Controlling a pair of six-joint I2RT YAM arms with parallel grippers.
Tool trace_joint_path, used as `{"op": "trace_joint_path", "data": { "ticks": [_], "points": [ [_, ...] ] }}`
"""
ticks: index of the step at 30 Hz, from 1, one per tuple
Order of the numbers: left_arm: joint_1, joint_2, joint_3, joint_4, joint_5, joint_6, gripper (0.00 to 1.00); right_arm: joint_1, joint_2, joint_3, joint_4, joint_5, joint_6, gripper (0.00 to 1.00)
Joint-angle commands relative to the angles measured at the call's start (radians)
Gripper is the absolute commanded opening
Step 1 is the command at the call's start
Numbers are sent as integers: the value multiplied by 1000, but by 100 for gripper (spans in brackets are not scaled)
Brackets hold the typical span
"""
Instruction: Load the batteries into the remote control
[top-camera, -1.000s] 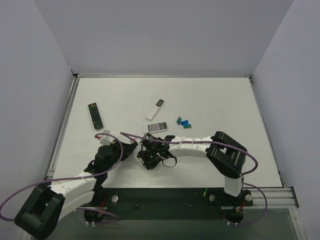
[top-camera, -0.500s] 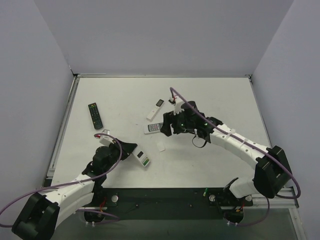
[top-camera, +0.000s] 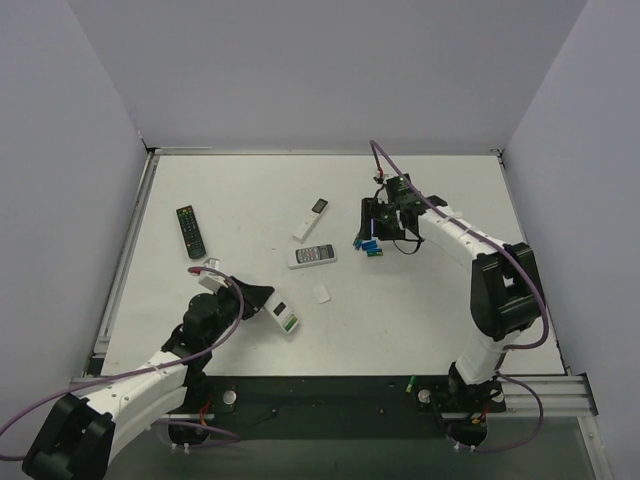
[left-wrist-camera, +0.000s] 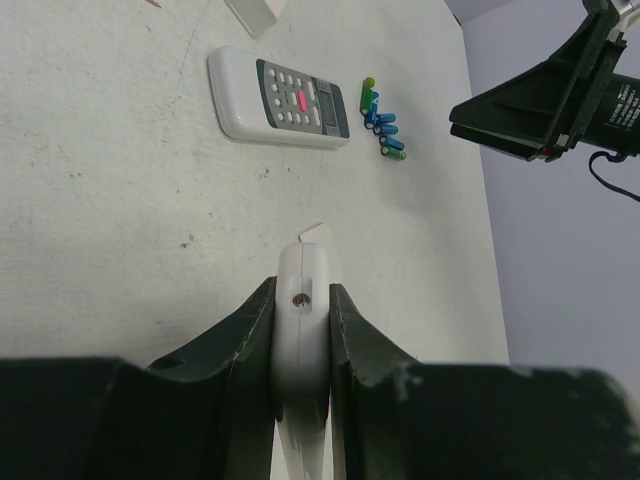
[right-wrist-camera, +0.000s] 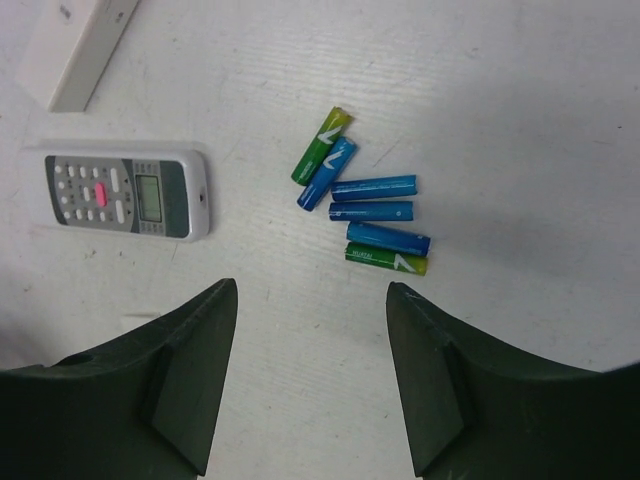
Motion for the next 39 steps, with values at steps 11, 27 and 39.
{"op": "trace_joint_path", "data": {
  "ticks": [11, 27, 39],
  "points": [
    [-1, -3, -57, 24, 29, 44, 0, 17, 201, 230, -107, 125, -52, 47],
    [-3, -14, -54, -2, 27, 31, 0, 47, 416, 452, -192, 184, -32, 23],
    [-3, -26, -57, -16, 30, 27, 0, 70, 494, 517, -229, 184, -55, 20]
  ]
}}
